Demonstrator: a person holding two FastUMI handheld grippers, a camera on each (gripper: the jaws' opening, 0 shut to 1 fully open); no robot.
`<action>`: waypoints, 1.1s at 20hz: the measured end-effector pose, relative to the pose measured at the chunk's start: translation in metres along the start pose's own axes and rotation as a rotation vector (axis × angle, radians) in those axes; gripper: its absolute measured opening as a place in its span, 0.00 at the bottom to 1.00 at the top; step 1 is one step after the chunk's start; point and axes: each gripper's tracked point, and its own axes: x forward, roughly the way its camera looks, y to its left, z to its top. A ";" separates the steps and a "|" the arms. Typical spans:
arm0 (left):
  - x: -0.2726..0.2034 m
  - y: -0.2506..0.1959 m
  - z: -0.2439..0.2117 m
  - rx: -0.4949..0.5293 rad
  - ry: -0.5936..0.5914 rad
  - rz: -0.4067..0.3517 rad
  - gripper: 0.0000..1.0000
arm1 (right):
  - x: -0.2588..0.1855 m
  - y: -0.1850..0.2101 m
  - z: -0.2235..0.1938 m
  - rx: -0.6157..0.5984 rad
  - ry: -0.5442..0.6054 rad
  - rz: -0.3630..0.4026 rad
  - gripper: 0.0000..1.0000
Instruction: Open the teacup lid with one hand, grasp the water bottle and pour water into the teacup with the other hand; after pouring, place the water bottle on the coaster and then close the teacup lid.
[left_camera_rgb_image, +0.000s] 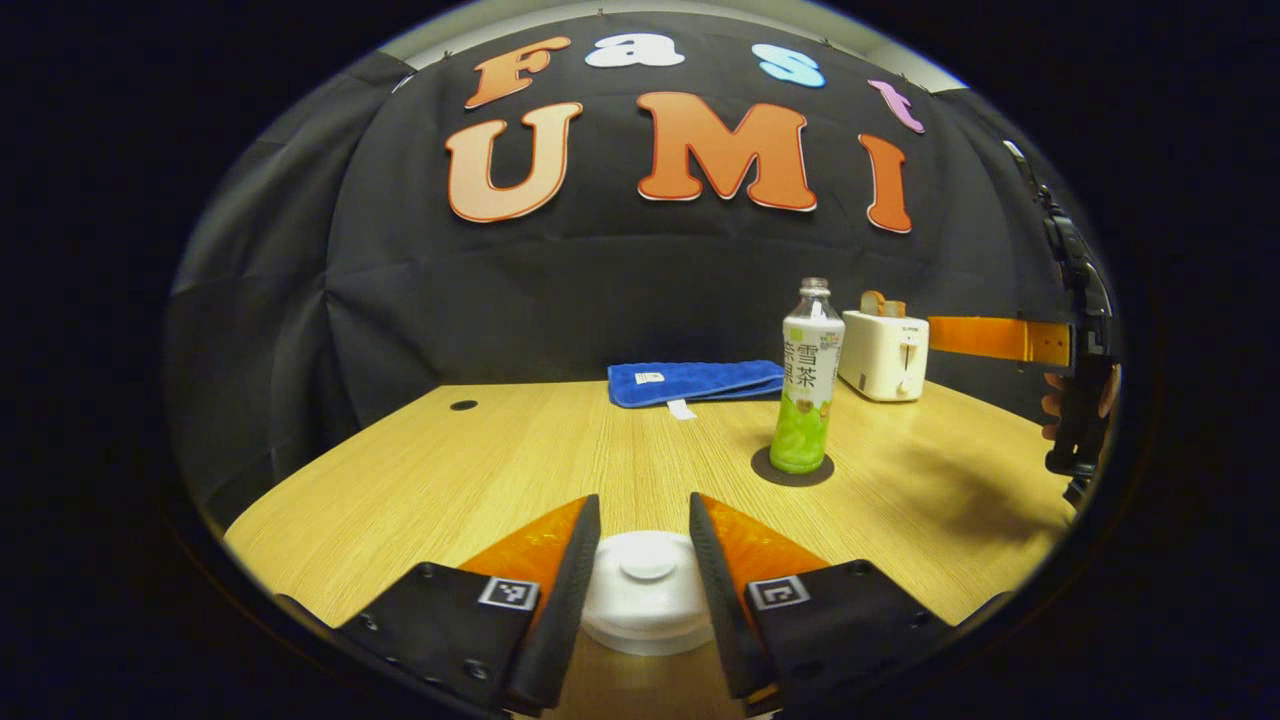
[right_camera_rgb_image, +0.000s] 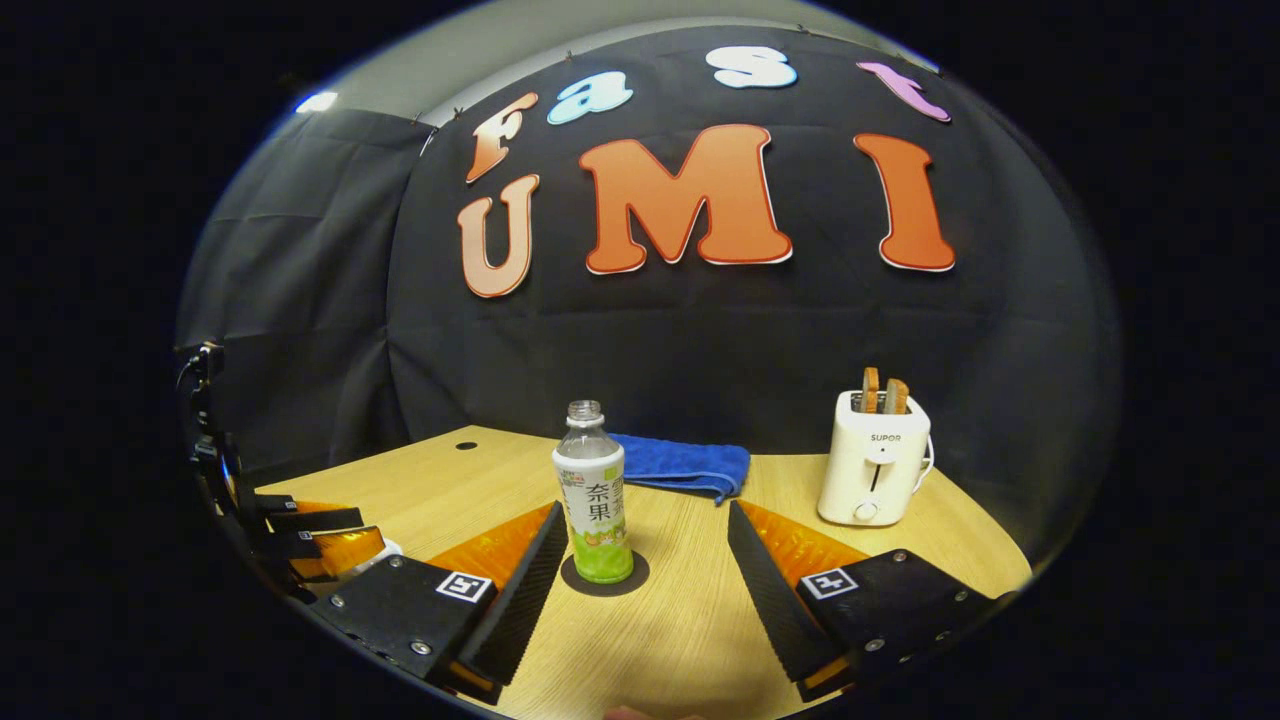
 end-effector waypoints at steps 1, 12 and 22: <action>0.000 0.003 0.008 -0.006 -0.018 0.014 0.74 | -0.004 -0.001 0.002 -0.014 -0.014 -0.011 0.96; -0.025 0.013 0.126 -0.033 -0.234 0.065 0.97 | -0.056 0.009 0.053 -0.080 -0.126 -0.063 0.96; -0.052 0.019 0.182 0.008 -0.344 0.107 0.95 | -0.087 0.031 0.098 -0.145 -0.272 -0.089 0.96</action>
